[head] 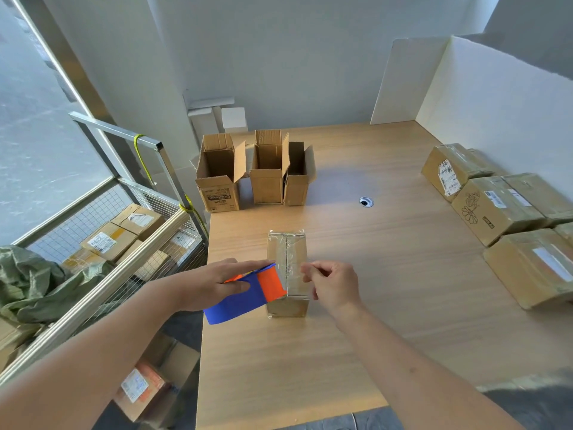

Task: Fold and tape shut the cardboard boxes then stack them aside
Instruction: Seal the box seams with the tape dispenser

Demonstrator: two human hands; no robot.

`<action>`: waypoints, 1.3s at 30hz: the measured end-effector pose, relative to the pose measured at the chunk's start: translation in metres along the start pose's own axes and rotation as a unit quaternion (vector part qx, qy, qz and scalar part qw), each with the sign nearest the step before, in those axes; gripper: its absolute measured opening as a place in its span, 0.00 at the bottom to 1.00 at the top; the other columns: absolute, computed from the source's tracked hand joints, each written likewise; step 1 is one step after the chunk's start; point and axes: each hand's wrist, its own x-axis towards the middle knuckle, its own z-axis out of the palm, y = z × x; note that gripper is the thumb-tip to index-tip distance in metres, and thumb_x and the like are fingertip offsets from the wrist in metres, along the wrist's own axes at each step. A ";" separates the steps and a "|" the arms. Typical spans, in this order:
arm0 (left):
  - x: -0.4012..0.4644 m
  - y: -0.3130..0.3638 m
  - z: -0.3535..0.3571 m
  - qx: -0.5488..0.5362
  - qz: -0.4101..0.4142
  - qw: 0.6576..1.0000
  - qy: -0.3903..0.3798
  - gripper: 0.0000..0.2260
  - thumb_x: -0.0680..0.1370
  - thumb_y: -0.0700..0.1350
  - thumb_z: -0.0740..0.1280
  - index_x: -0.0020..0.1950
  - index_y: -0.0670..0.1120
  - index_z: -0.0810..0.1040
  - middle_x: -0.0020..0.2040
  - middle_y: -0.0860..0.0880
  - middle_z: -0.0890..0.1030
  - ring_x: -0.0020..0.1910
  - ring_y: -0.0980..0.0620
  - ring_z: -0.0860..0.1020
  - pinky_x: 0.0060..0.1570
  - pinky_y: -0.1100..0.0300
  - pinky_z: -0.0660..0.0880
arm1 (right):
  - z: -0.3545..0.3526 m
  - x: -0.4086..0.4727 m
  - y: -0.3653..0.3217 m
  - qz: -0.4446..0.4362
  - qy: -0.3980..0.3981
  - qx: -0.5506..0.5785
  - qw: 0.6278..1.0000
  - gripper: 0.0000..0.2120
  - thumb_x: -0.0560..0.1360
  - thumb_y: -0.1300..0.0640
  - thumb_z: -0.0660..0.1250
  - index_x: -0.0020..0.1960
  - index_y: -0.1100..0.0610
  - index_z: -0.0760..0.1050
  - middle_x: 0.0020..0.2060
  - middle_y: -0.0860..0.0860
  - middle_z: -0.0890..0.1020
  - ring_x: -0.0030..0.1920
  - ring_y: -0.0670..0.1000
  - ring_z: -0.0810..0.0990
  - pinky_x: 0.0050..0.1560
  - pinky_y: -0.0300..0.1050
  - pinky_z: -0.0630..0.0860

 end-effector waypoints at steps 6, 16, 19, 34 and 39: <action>0.004 -0.055 -0.002 -0.010 -0.051 0.998 -0.047 0.24 0.87 0.50 0.58 0.72 0.80 0.60 0.73 0.58 0.70 0.70 0.54 0.69 0.72 0.48 0.62 | -0.023 0.001 0.050 0.067 0.082 -0.007 0.994 0.10 0.77 0.54 0.75 0.37 0.54 0.84 0.32 0.50 0.85 0.22 0.50 0.73 0.30 0.45 0.75; 0.043 -0.093 0.010 0.026 -0.070 0.994 -0.085 0.23 0.87 0.51 0.57 0.71 0.81 0.60 0.59 0.59 0.73 0.59 0.59 0.71 0.60 0.55 0.65 | 0.006 0.013 0.099 0.119 0.072 -0.004 0.990 0.10 0.78 0.52 0.74 0.38 0.54 0.84 0.34 0.50 0.86 0.24 0.50 0.71 0.30 0.45 0.73; 0.055 -0.098 0.012 0.052 -0.065 0.992 -0.091 0.23 0.87 0.52 0.56 0.72 0.81 0.58 0.56 0.56 0.73 0.56 0.56 0.72 0.59 0.54 0.67 | 0.011 0.019 0.109 0.119 0.077 -0.032 0.989 0.12 0.77 0.49 0.74 0.37 0.53 0.85 0.34 0.47 0.86 0.30 0.49 0.75 0.38 0.44 0.73; 0.081 -0.101 0.021 0.076 -0.027 0.991 -0.104 0.23 0.87 0.53 0.53 0.73 0.81 0.53 0.55 0.52 0.73 0.53 0.53 0.72 0.61 0.51 0.68 | 0.046 0.038 0.137 0.060 0.039 -0.090 0.993 0.10 0.86 0.52 0.56 0.62 0.43 0.74 0.55 0.50 0.75 0.55 0.46 0.74 0.61 0.44 0.69; 0.088 -0.099 0.030 0.057 -0.018 0.993 -0.102 0.24 0.87 0.52 0.54 0.73 0.81 0.54 0.55 0.52 0.72 0.53 0.53 0.72 0.62 0.50 0.68 | 0.046 0.041 0.107 -0.129 0.174 -0.232 0.948 0.16 0.84 0.52 0.53 0.65 0.52 0.76 0.61 0.51 0.77 0.65 0.53 0.74 0.63 0.50 0.70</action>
